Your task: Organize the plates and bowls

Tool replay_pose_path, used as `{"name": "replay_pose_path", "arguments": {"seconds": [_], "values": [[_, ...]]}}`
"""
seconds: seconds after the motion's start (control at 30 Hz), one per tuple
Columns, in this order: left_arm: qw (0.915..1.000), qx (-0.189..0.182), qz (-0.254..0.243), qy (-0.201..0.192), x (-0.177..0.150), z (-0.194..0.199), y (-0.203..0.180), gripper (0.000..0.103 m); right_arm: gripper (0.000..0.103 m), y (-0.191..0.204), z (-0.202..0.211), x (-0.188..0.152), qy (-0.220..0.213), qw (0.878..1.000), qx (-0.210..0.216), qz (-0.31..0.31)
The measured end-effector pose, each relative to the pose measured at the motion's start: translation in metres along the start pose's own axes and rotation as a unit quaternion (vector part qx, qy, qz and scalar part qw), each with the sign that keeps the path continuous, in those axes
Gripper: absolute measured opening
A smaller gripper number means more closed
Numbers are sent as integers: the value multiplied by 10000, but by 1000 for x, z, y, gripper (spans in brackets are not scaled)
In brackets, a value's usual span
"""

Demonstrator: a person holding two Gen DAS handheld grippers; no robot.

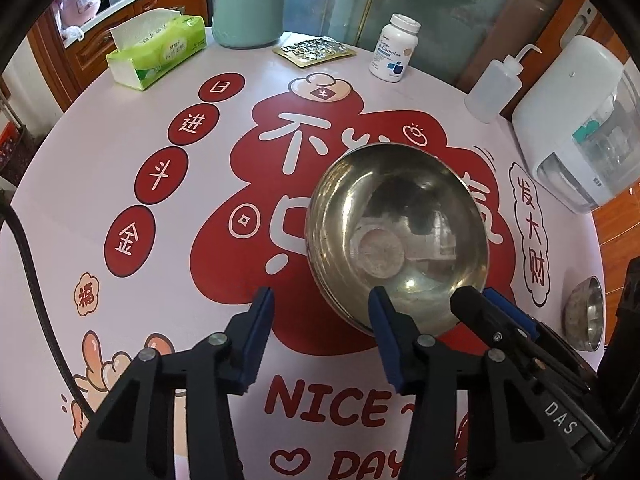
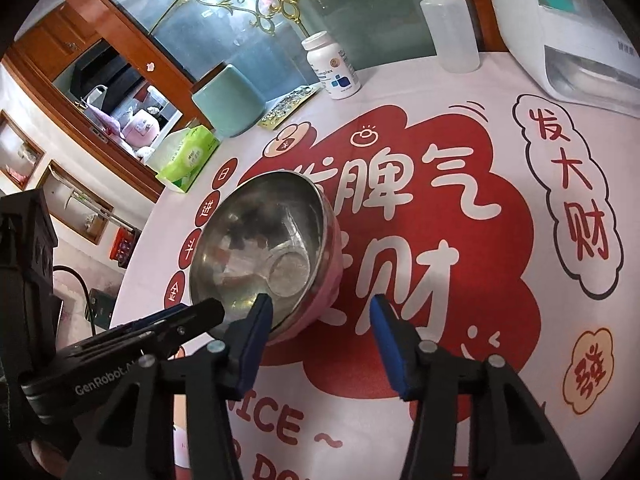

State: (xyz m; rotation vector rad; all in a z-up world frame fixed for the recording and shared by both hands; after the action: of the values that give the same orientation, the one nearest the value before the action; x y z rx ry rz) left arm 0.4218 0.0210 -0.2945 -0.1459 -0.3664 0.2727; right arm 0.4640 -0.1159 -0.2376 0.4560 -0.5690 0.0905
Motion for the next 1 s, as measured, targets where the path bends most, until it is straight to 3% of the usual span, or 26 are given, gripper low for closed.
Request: {"name": "replay_pose_path", "arguments": {"seconds": [0.27, 0.47, 1.0], "values": [[9997, -114, 8, 197, -12, -7, -4, 20, 24, 3, 1, -7, 71, 10000, 47, 16], [9999, -46, -65, 137, -17, -5, -4, 15, 12, 5, 3, -10, 95, 9999, -19, 56], [9992, 1, -88, 392, -62, 12, 5, 15, 12, 17, 28, -46, 272, 9993, -77, 246]]}}
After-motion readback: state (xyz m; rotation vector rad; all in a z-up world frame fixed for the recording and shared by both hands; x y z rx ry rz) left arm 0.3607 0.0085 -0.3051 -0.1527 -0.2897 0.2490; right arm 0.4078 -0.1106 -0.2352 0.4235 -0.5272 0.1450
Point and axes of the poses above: each gripper's, at about its wrist camera, not at the fingertips, and z roughly against the way its jaws point, y to its left, x to its top, the point moved 10 cm from there along -z, roughly the way its jaws point, and after that the axes turned 5 degrees about z, right-handed, at the moved point
